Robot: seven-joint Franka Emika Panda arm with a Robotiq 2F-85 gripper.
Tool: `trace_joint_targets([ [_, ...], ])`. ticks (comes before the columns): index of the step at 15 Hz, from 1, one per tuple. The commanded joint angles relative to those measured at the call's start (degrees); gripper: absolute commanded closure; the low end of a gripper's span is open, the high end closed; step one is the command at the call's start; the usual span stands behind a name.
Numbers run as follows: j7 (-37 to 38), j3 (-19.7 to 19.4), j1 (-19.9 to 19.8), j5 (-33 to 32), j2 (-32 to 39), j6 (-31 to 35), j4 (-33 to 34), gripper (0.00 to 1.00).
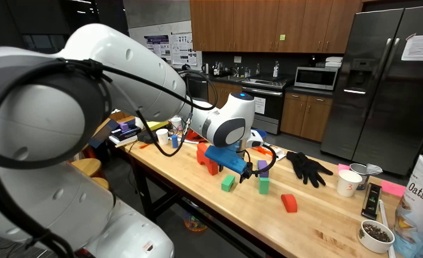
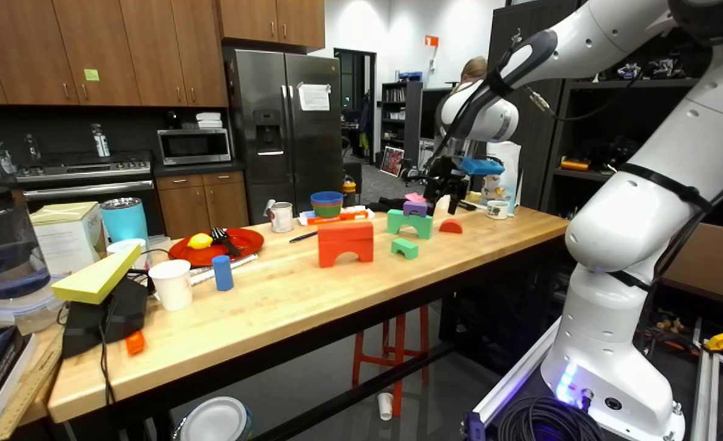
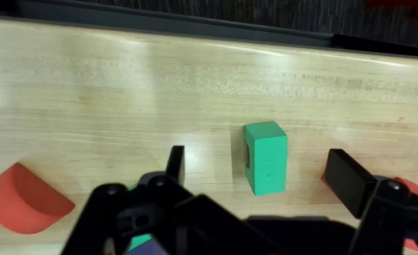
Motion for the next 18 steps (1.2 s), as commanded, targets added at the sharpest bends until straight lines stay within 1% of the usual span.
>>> trace_joint_targets([
  [1,0.06,0.26,-0.42,-2.15,-0.03,-0.12,0.31,0.00],
  [3,0.08,0.54,-0.97,-4.05,-0.04,-0.18,0.65,0.00],
  [5,0.08,0.60,-1.06,-4.33,-0.04,-0.18,0.71,0.00],
  [6,0.79,0.77,-1.48,-4.69,-0.63,1.40,0.58,0.00],
  [8,1.73,1.06,-1.70,-4.83,-1.31,7.08,0.81,0.00],
  [11,0.95,0.37,-0.73,-3.60,0.21,13.56,2.11,0.00],
  [13,-1.23,-1.16,1.20,-0.55,1.53,13.29,3.14,0.00],
  [15,-3.41,-2.91,3.36,3.82,2.36,10.82,3.76,0.00],
  [16,-4.07,-3.26,3.69,4.93,2.58,8.65,3.96,0.00],
  [18,-3.90,-3.18,3.30,5.88,3.21,7.05,3.90,0.00],
])
